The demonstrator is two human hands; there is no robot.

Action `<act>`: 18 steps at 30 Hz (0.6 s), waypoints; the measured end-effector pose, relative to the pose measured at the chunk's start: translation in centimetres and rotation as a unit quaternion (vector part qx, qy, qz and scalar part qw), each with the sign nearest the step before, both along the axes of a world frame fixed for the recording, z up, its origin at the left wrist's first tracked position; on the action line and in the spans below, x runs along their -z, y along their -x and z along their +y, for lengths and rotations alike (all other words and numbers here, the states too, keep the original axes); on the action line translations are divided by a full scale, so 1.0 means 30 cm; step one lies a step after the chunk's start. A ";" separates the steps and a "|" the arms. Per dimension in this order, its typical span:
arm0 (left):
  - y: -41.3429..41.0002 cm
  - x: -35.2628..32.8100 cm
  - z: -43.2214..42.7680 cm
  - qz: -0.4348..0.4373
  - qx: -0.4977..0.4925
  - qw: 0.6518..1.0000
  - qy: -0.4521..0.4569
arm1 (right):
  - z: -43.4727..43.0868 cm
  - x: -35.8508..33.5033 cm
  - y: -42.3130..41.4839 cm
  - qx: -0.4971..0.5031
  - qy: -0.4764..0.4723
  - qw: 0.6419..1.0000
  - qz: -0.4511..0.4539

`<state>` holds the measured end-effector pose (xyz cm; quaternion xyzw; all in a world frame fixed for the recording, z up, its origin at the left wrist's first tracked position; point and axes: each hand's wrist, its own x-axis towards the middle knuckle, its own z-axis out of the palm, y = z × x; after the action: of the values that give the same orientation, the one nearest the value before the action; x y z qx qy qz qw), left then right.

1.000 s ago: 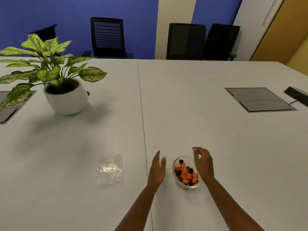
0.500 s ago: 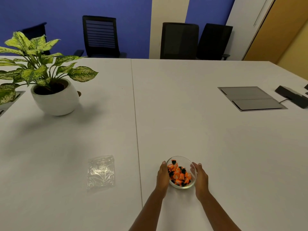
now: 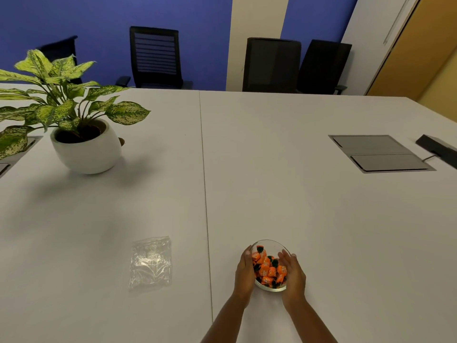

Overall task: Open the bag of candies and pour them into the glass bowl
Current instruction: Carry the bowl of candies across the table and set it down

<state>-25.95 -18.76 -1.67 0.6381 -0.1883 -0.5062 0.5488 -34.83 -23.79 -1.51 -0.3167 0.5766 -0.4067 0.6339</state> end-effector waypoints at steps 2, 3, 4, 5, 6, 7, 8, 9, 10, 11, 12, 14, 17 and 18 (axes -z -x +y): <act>-0.015 -0.004 0.005 -0.003 -0.013 1.000 0.014 | -0.003 -0.016 -0.022 -0.005 0.004 1.000 -0.005; -0.028 -0.009 0.007 -0.005 -0.021 0.999 0.025 | -0.006 -0.026 -0.037 -0.009 0.006 1.000 -0.008; -0.043 -0.016 0.008 -0.009 -0.028 0.999 0.038 | -0.010 -0.036 -0.055 -0.013 0.007 1.000 -0.011; -0.060 -0.027 0.008 -0.016 -0.038 0.998 0.052 | -0.014 -0.048 -0.075 -0.015 0.009 1.000 -0.016; -0.078 -0.038 0.008 -0.021 -0.049 0.996 0.064 | -0.018 -0.060 -0.098 -0.018 0.010 1.000 -0.022; -0.098 -0.050 0.007 -0.026 -0.063 0.995 0.073 | -0.022 -0.073 -0.123 -0.022 0.011 0.999 -0.027; -0.121 -0.061 0.005 -0.032 -0.078 0.993 0.080 | -0.025 -0.087 -0.150 -0.027 0.011 0.999 -0.033; -0.146 -0.073 0.004 -0.036 -0.094 0.991 0.086 | -0.026 -0.100 -0.179 -0.033 0.011 0.999 -0.038; -0.171 -0.089 0.003 -0.040 -0.108 0.989 0.094 | -0.027 -0.116 -0.209 -0.041 0.011 0.998 -0.042; -0.195 -0.102 0.003 -0.043 -0.120 0.987 0.102 | -0.027 -0.133 -0.238 -0.047 0.012 0.998 -0.043; -0.220 -0.114 0.002 -0.047 -0.129 0.985 0.108 | -0.027 -0.150 -0.269 -0.052 0.013 0.998 -0.044; -0.266 -0.142 0.001 -0.045 -0.148 0.981 0.118 | -0.028 -0.178 -0.324 -0.058 0.016 0.997 -0.047; -0.331 -0.179 -0.003 -0.043 -0.170 0.976 0.129 | -0.027 -0.213 -0.395 -0.067 0.029 0.996 -0.046; -0.352 -0.186 -0.006 -0.042 -0.176 0.975 0.130 | -0.027 -0.223 -0.416 -0.071 0.034 0.996 -0.043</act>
<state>-15.39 -18.94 3.92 0.6054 -0.1603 -0.3459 0.6987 -22.36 -24.60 5.19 -0.3609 0.5106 -0.3934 0.6740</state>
